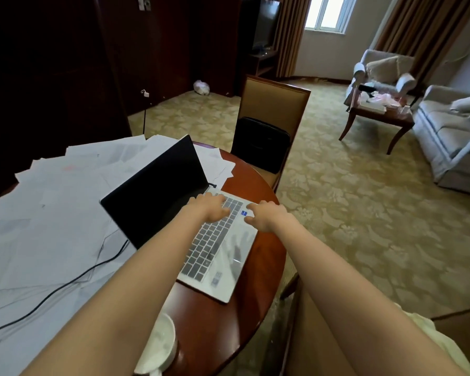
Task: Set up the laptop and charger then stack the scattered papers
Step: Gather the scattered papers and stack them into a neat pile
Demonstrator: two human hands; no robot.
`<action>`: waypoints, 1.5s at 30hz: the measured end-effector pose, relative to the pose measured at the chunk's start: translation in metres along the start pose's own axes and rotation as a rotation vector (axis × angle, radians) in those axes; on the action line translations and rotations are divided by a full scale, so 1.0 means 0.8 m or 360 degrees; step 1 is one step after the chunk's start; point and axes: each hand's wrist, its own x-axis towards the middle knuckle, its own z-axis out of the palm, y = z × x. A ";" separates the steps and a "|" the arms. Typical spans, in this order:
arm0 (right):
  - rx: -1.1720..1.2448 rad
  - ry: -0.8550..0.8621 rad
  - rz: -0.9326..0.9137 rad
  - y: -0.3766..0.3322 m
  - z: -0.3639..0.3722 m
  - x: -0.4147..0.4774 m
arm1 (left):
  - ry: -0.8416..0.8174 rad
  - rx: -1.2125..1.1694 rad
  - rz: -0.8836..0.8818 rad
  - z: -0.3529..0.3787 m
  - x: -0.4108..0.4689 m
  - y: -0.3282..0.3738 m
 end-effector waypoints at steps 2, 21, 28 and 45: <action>0.0008 0.0018 -0.0012 0.002 -0.005 0.024 | 0.0008 -0.0008 -0.0001 -0.004 0.022 0.000; -0.0258 0.0005 -0.0302 0.064 -0.048 0.248 | -0.0020 0.0122 -0.0249 -0.017 0.214 0.014; -0.0391 -0.0091 -0.0500 0.088 -0.073 0.344 | -0.0031 -0.0014 -0.0485 -0.041 0.286 0.028; -0.0364 -0.0140 -0.0782 0.045 -0.099 0.382 | -0.0119 0.0026 -0.0675 -0.067 0.272 0.010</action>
